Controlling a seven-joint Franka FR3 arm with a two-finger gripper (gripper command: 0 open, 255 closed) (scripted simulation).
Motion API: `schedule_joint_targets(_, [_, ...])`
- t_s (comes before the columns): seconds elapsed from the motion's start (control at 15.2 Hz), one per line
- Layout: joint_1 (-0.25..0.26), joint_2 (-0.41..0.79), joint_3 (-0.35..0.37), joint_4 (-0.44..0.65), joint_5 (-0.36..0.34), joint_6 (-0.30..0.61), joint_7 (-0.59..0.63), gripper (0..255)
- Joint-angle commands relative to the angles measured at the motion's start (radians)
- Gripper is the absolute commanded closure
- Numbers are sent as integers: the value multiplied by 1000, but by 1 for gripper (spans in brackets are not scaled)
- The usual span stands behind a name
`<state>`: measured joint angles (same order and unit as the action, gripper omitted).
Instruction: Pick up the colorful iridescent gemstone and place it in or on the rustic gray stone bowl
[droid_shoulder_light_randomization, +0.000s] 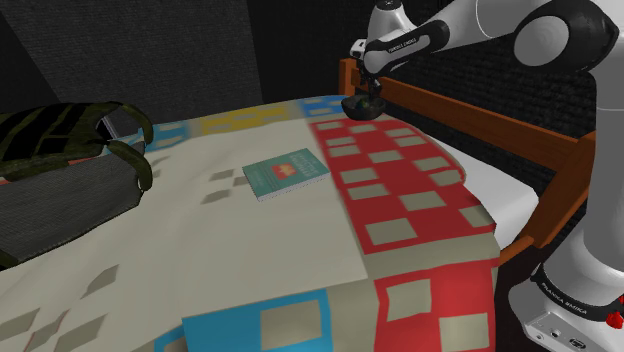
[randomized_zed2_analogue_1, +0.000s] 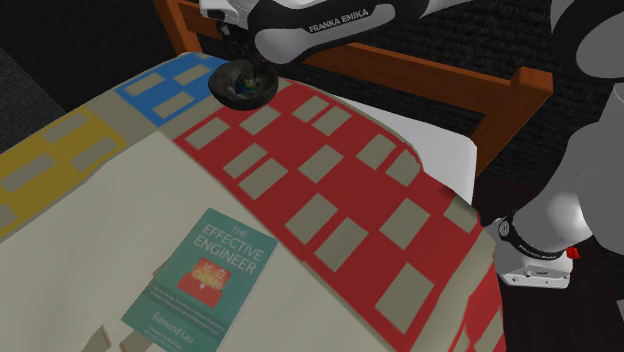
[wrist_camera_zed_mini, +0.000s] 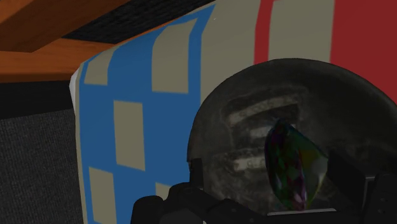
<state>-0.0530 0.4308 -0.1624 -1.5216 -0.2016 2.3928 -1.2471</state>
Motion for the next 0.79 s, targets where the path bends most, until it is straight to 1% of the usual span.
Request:
schedule_joint_targets(0.0, [6, -26, 0, -10, -4, -17, 2, 0])
schedule_joint_targets(0.2, [22, -96, 0, -29, -14, -70, 9, 0])
schedule_joint_targets(0.73, [22, -96, 0, -29, -14, -70, 9, 0])
